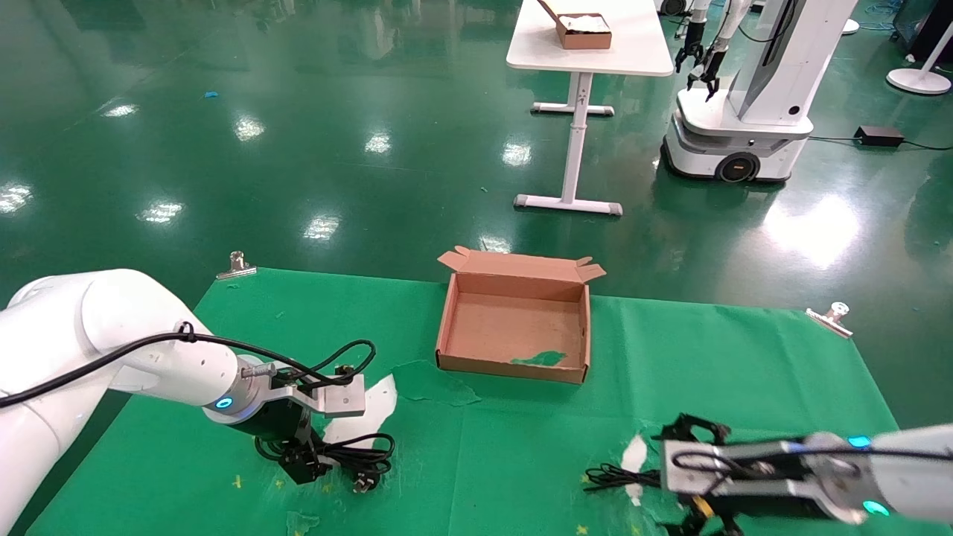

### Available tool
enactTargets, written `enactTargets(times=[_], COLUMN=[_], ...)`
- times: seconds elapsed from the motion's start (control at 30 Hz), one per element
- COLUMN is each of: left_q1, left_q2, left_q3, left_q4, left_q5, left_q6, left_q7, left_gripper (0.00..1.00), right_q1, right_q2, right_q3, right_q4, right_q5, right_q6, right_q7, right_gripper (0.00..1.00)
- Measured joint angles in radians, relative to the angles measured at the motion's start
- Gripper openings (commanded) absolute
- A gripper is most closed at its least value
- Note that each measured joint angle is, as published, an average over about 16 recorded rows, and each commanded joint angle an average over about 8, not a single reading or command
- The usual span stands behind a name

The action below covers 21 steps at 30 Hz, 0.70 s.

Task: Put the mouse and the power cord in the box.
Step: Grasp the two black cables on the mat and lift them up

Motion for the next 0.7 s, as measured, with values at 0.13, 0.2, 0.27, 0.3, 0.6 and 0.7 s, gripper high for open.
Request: enactTargets(times=[0.13,0.2,0.27,0.3,0.6,0.7], left_q1=[-0.004,-0.005,-0.006,-0.007,-0.010,-0.011], left_q2=[0.004,0.006,0.008,0.008,0.012,0.013], left_q3=[-0.001,-0.001,-0.001,-0.001,-0.002,-0.002], left_q4=[0.014,0.021,0.026,0.029,0.043,0.044], left_q5=[-0.003,-0.004,-0.005,-0.006,-0.009,-0.009], left_q6=[-0.003,-0.005,-0.006,-0.007,-0.010,-0.011], left_q7=[0.009,0.014,0.017,0.019,0.027,0.028], left_gripper=[1.00,1.00,1.00,0.96,0.00,0.00], right_q1=[0.054,0.077,0.096,0.105,0.148,0.151], right_q2=[-0.064,-0.092,-0.116,-0.127,-0.184,-0.188], right_q3=[-0.018,-0.025,-0.031,-0.034,-0.048,-0.049], right_q4=[-0.116,-0.169,-0.215,-0.238,-0.355,-0.365], right_q5=[-0.035,-0.048,-0.059,-0.063,-0.089,-0.092], right_q6=[0.019,0.029,0.037,0.042,0.072,0.075], right_q7=[-0.041,-0.061,-0.079,-0.087,-0.128,-0.130], right_gripper=[1.00,1.00,1.00,1.00,0.43,0.06])
